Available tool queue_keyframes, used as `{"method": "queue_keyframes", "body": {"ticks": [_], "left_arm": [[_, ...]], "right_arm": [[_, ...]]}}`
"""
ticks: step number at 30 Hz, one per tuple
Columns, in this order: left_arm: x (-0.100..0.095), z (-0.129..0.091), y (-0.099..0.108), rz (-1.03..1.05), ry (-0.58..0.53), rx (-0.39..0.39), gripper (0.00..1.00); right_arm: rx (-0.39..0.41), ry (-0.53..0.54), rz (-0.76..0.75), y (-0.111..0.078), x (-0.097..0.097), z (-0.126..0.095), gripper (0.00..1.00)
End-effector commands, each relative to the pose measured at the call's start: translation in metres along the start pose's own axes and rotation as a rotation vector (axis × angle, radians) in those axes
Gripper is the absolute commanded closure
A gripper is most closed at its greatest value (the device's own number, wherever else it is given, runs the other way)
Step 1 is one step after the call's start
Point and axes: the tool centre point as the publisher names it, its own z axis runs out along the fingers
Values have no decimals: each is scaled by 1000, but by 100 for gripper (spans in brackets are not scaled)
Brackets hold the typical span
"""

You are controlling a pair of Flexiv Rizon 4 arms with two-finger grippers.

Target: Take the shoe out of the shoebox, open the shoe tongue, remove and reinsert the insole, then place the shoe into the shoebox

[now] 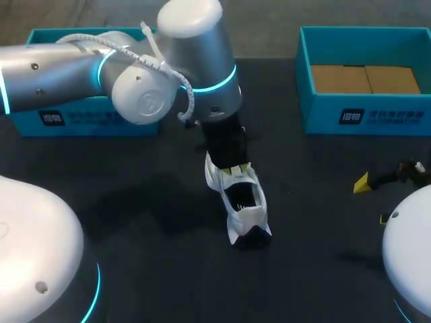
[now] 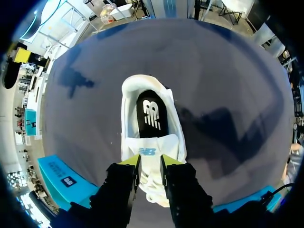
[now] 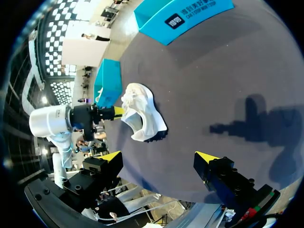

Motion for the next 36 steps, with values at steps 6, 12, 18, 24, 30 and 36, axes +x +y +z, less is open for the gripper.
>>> {"method": "queue_keyframes", "body": {"ticks": [6, 12, 18, 24, 30, 36], "left_arm": [[-6, 34, -5, 6, 35, 49, 77], [-4, 50, -18, 10, 46, 86, 75], [-3, 39, -17, 11, 38, 73, 77], [-4, 17, -7, 14, 23, 32, 77], [-3, 28, -9, 6, 36, 47, 77], [-2, 32, -14, 3, 40, 62, 77]], "right_arm": [[-16, -1, 1, -11, 0, -7, 0], [-16, -1, 1, -11, 0, -7, 0], [-16, -1, 1, -11, 0, -7, 0], [-16, -1, 1, -11, 0, -7, 0], [-16, -1, 1, -11, 0, -7, 0], [-16, -1, 1, -11, 0, -7, 0]]}}
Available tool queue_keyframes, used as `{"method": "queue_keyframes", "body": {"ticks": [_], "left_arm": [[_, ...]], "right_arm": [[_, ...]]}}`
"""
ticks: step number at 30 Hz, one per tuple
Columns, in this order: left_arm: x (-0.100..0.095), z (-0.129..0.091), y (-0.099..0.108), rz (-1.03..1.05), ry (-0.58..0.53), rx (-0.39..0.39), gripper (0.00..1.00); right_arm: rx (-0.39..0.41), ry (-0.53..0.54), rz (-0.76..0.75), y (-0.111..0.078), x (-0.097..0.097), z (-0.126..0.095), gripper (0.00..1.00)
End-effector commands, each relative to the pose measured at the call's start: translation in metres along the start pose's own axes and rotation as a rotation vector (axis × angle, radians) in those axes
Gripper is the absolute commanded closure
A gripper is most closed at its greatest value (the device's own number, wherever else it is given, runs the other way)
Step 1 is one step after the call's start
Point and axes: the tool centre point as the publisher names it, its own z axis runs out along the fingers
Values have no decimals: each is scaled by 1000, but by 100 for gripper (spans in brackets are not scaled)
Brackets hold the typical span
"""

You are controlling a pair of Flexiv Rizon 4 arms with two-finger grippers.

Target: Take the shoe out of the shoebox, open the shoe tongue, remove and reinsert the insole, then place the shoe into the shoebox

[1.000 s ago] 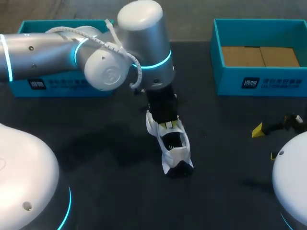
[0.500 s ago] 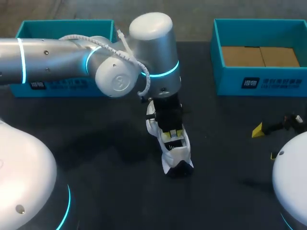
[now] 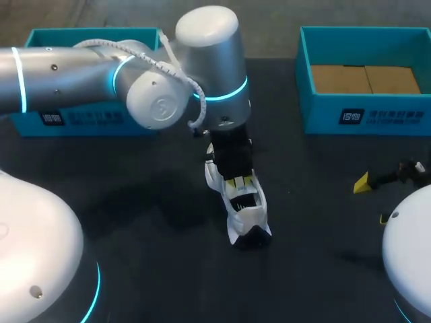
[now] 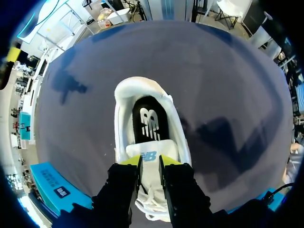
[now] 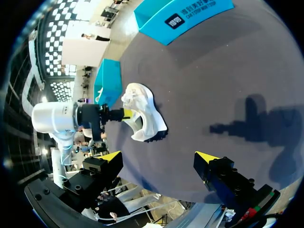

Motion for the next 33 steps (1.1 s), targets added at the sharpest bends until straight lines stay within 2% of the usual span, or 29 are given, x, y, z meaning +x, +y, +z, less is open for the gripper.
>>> {"method": "queue_keyframes", "body": {"ticks": [1, 2, 4, 11, 20, 21, 22, 24, 29, 31, 33], "left_arm": [[-2, -1, 0, -1, -12, -5, 77], [-2, -1, 0, -1, -12, -5, 77], [-3, -19, -1, 2, -31, -32, 75], [-3, -57, -9, -9, -42, -61, 68], [5, -84, -25, -114, -49, -34, 58], [8, -91, -30, -152, -51, -19, 38], [9, -94, -34, -168, -52, -9, 3], [12, -101, -39, -207, -54, 8, 0], [17, -115, -44, -328, -58, 67, 0], [16, -129, -55, -435, -122, 199, 0], [16, -135, -58, -420, -127, 229, 0]], "right_arm": [[-16, -1, 1, -11, 0, -7, 0], [-16, -1, 1, -11, 0, -7, 0], [-16, -1, 1, -11, 0, -7, 0], [-16, -1, 1, -11, 0, -7, 0], [-16, -1, 1, -11, 0, -7, 0], [-16, -1, 1, -11, 0, -7, 0], [-16, -1, 1, -11, 0, -7, 0], [-16, -1, 1, -11, 0, -7, 0], [-16, -1, 1, -11, 0, -7, 0], [-16, -1, 1, -11, 0, -7, 0], [-16, -1, 1, -11, 0, -7, 0]]}}
